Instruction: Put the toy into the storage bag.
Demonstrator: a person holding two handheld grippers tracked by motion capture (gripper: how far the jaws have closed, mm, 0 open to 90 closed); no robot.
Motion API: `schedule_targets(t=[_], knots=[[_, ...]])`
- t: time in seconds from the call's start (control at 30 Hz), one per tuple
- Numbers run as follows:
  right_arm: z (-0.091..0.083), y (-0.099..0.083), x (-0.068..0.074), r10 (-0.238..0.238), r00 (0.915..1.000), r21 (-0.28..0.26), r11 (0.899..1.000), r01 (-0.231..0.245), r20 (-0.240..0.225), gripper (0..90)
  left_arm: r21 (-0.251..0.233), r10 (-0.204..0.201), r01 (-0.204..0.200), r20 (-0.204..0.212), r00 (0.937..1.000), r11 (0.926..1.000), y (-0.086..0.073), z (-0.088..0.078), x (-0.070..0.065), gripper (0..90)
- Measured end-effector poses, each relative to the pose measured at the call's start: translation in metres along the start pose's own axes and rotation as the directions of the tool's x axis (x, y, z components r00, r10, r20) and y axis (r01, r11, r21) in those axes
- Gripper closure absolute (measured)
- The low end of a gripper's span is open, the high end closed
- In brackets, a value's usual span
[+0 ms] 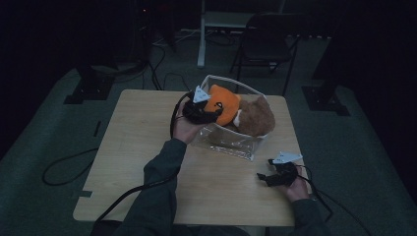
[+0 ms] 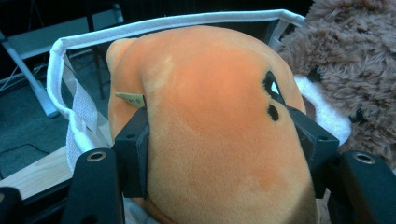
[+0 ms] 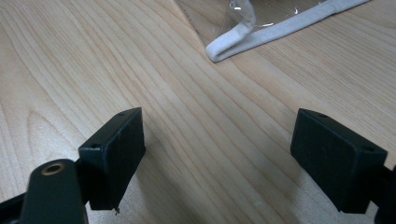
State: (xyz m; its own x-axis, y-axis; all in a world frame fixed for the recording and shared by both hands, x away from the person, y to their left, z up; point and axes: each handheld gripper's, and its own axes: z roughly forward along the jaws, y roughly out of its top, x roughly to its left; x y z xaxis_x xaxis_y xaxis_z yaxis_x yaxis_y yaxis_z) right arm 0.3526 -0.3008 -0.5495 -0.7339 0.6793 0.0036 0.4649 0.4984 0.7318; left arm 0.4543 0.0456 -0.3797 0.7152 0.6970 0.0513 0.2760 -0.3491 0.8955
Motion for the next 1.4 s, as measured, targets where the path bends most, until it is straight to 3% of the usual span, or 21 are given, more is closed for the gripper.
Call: schedule_targets(t=[0.33,1.03,1.4], knots=[[0.0001,0.0,0.0,0.0,1.0,0.0,1.0,0.0,0.0,17.0,0.069,0.029,-0.029,0.003,0.9996,0.9972,0.0025,0.0027,-0.0008,34.3],[0.0001,0.0,-0.0001,-0.002,1.0,0.0,1.0,0.002,0.001,17.0,0.119,0.024,-0.023,-0.008,0.9997,0.9927,0.0026,0.0003,-0.0044,29.5],[0.0001,0.0,-0.0001,-0.002,1.0,0.0,1.0,0.002,0.001,17.0,0.096,0.008,-0.008,0.001,1.0,0.9953,-0.0024,-0.0023,-0.0043,24.8]])
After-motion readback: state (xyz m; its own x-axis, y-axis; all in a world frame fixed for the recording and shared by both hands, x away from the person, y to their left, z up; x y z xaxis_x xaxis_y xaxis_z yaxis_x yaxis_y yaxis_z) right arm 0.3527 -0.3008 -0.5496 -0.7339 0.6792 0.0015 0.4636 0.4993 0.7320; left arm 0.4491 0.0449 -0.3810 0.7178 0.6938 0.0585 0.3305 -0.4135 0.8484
